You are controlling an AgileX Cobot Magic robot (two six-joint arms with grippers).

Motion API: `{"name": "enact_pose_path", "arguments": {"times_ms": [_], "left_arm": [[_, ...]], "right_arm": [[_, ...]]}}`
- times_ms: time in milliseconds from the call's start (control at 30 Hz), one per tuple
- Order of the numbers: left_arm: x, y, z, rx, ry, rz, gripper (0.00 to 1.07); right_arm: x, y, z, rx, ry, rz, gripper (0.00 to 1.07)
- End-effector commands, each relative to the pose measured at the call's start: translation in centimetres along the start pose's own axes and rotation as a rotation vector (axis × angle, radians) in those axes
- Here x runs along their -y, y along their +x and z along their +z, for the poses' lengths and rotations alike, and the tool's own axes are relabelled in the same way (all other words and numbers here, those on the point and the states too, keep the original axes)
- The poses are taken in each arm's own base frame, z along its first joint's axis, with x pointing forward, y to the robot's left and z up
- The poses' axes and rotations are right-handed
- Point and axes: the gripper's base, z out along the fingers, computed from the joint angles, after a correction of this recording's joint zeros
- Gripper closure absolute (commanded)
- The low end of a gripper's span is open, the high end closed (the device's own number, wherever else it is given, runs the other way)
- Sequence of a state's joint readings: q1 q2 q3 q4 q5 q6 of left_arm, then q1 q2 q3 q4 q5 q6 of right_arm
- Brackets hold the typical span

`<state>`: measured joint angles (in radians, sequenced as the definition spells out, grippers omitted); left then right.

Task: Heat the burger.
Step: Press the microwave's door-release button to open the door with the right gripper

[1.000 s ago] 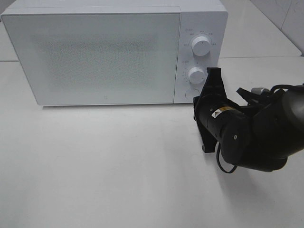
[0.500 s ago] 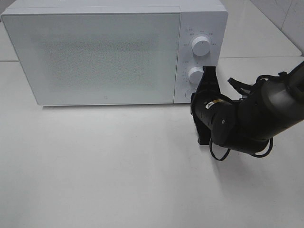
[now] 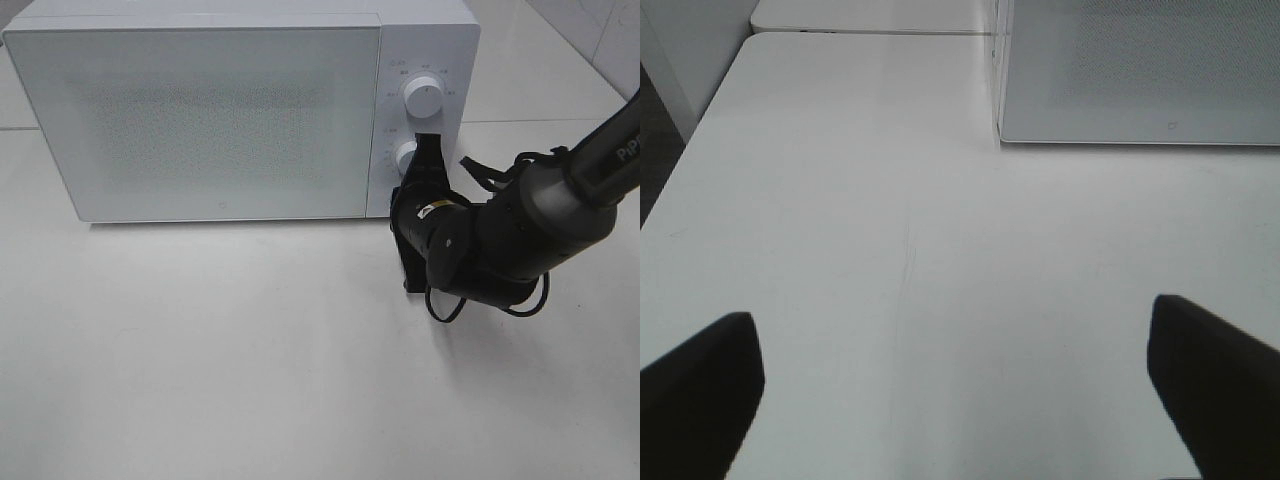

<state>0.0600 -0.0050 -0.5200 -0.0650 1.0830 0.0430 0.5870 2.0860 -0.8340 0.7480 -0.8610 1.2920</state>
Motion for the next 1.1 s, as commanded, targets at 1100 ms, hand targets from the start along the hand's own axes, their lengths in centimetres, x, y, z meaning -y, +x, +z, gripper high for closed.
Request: {"name": "enact_pose_path", "arguments": {"times_ms": [1100], "left_arm": [[0.1, 0.1, -0.2, 0.029, 0.005, -0.002, 0.09]], "right_arm": [[-1.9, -0.2, 2.4, 0.069, -0.158, 0.035, 1.07]]}}
